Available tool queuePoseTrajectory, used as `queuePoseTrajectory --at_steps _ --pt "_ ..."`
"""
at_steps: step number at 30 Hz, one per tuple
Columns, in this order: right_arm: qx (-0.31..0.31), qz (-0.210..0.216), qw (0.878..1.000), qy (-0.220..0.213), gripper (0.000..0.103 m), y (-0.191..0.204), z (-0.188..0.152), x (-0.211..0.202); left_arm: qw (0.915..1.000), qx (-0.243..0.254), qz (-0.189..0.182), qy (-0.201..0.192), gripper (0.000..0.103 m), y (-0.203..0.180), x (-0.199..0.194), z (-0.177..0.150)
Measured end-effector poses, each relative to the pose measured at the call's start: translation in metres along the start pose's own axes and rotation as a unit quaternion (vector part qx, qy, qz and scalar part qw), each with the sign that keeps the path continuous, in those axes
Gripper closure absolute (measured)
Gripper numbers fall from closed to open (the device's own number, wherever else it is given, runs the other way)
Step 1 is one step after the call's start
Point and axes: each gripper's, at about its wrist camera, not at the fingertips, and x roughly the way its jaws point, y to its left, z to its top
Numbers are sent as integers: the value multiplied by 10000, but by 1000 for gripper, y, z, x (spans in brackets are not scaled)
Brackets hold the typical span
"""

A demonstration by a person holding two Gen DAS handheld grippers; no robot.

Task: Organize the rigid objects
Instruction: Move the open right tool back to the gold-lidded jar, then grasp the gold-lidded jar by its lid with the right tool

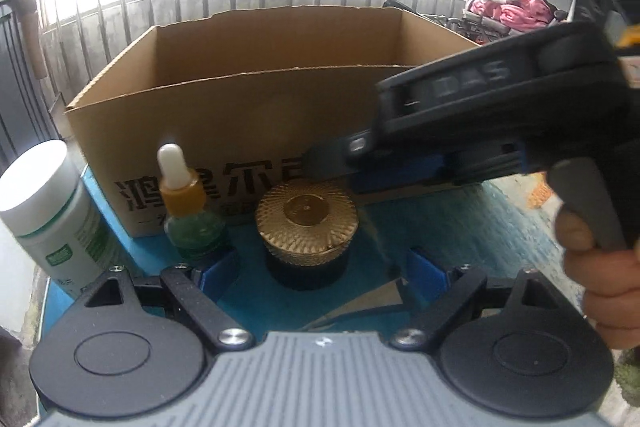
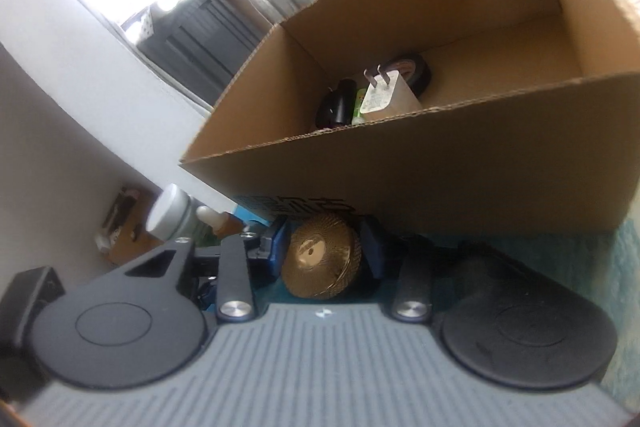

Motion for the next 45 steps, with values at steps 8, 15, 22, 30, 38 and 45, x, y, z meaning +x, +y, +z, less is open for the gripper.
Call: queuePoseTrajectory --at_steps 8,15,22,30,38,45 --pt "-88 -60 9997 224 74 -1 1 12 10000 52 -74 -35 12 -5 3 1" --pt "-11 -132 9995 294 74 -5 -5 -2 9994 -28 -358 7 13 -11 -3 0" --pt "268 -327 9988 231 73 -19 -22 -38 9967 70 -812 46 13 -30 -11 -3" --pt "617 -517 9967 57 73 -35 -43 -75 9943 366 -998 120 20 -58 -13 -9" --pt "789 -505 9956 96 72 -39 -43 -70 9971 463 -478 380 26 -48 0 -2" --pt "879 -489 9948 139 69 -39 -41 -64 9967 364 -458 557 35 -52 9 4"
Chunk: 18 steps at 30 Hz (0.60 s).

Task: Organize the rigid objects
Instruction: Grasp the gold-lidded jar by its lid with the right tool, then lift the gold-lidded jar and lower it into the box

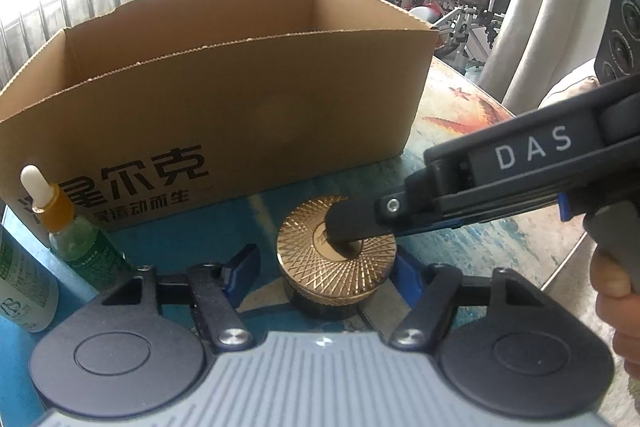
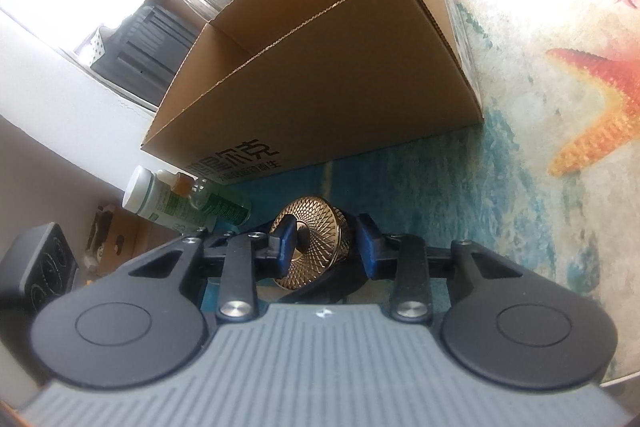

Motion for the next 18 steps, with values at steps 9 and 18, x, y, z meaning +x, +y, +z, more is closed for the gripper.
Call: queuePoseTrajectory --at_steps 9,18 --pt "87 96 9999 64 64 0 0 7 9999 -99 28 118 44 0 13 3" --pt "-12 109 9999 41 65 2 0 8 9997 -144 162 77 45 0 12 2"
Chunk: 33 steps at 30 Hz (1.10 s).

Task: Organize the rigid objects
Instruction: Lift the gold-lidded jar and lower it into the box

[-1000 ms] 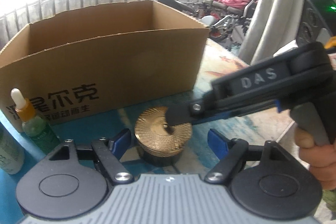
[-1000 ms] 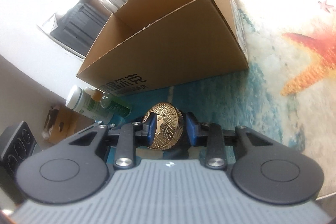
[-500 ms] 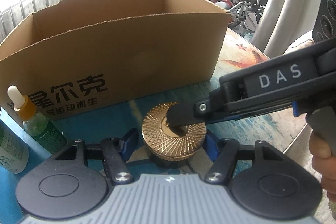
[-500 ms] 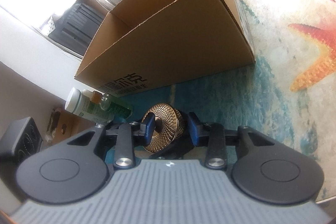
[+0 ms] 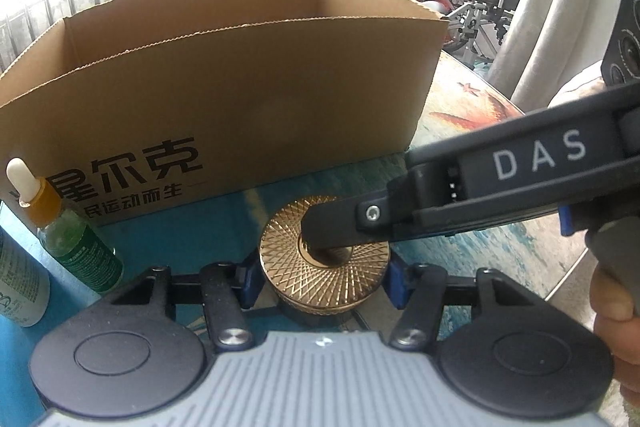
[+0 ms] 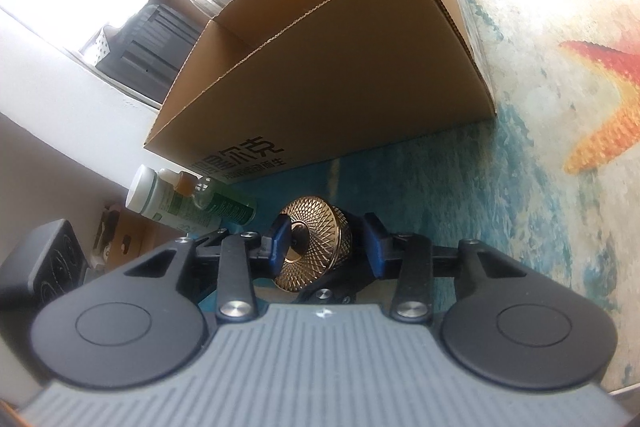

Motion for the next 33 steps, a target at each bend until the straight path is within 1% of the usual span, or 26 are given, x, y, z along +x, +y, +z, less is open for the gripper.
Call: queuePoseTrajectory --at_steps 6,12,17,20,24,28,30,33 --pt "-143 -89 9999 -32 66 5 0 -1 9999 -82 71 -37 46 -5 1 5" --pt "-190 -77 9998 -80 66 9 -1 -6 9998 -85 116 -124 46 -7 -4 6" --pt "-353 -35 9991 -237 66 25 -1 -20 9991 -59 182 -370 46 -10 -25 11" --pt "-618 -15 9971 -438 66 48 6 -36 9976 -46 234 -654 46 -9 -46 24" --pt "-1174 -13 9901 -766 65 82 32 -56 9936 -103 296 -1081 46 -2 -71 56" --pt "-1587 -16 9835 -866 65 103 74 -63 9909 -228 327 -1284 46 8 -74 100" --pt "-1634 -14 9834 -790 65 105 101 -58 9910 -370 307 -1247 46 16 -66 122" --pt "-1662 -147 9844 -558 65 102 144 -42 9920 -770 114 -990 46 35 -39 157"
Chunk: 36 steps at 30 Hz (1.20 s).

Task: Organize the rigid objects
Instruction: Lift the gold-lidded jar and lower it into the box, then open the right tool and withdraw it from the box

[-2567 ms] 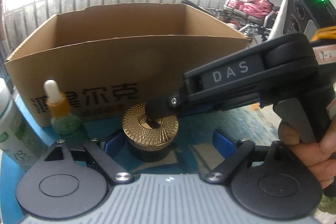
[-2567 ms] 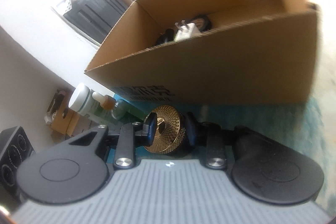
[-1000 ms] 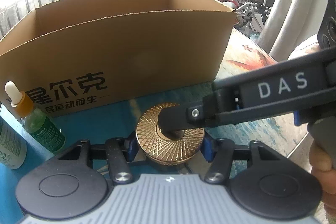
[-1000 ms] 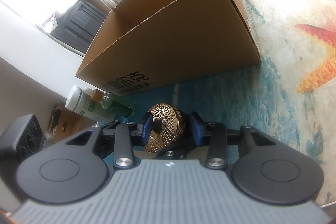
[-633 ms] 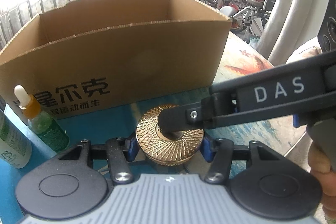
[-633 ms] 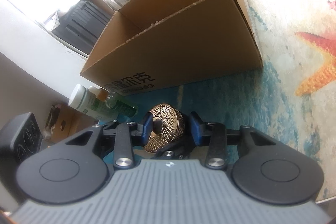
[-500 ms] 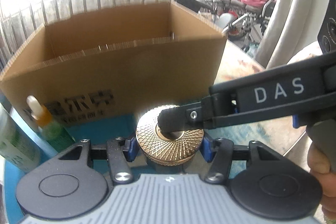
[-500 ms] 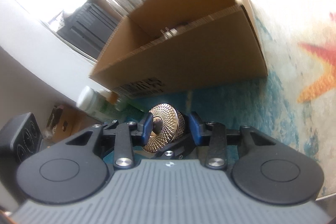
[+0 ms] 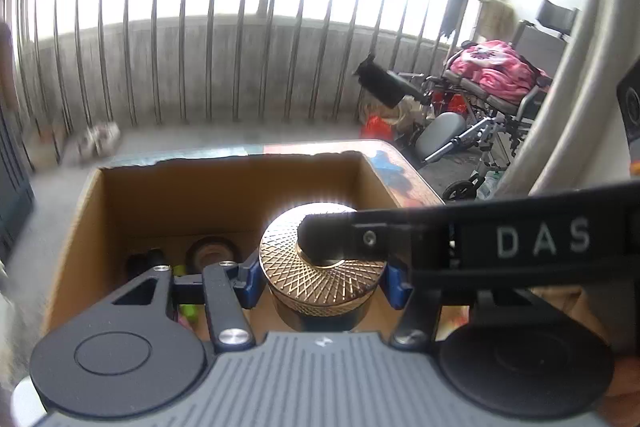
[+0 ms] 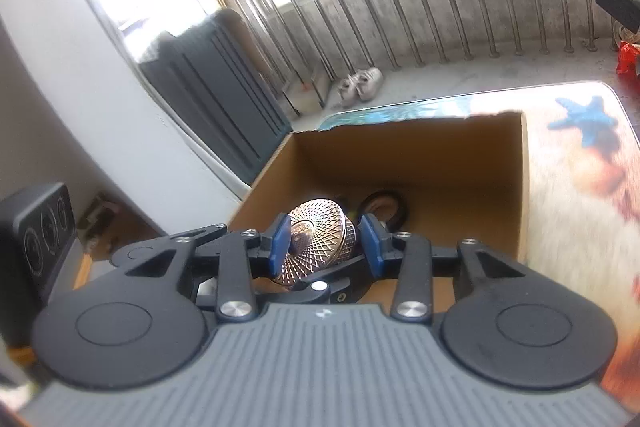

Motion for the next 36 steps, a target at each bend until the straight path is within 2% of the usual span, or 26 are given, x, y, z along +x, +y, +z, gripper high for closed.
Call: queuePoseTrajectory --at_steps 6,10,14,22,30,33,36 --pt "104 -181 9962 845 63 -43 58 66 9967 -594 154 528 46 26 73 26" --pt "174 -290 9907 1319 63 -63 75 111 9871 -1167 98 1095 46 58 107 28" --pt "319 -241 9848 1691 63 -83 89 148 9786 -1318 275 1558 46 72 136 33" --pt "133 -349 9806 1923 63 -89 78 166 9702 -1574 355 1809 46 82 162 29" --pt "-32 -344 9801 1953 65 -91 78 178 9673 -1599 489 1905 45 77 173 30" --pt "-9 -341 9802 1952 66 -92 78 182 9651 -1692 499 1934 40 79 176 29" --pt "26 -287 9811 1915 66 -93 78 181 9655 -1726 494 1887 42 79 175 30"
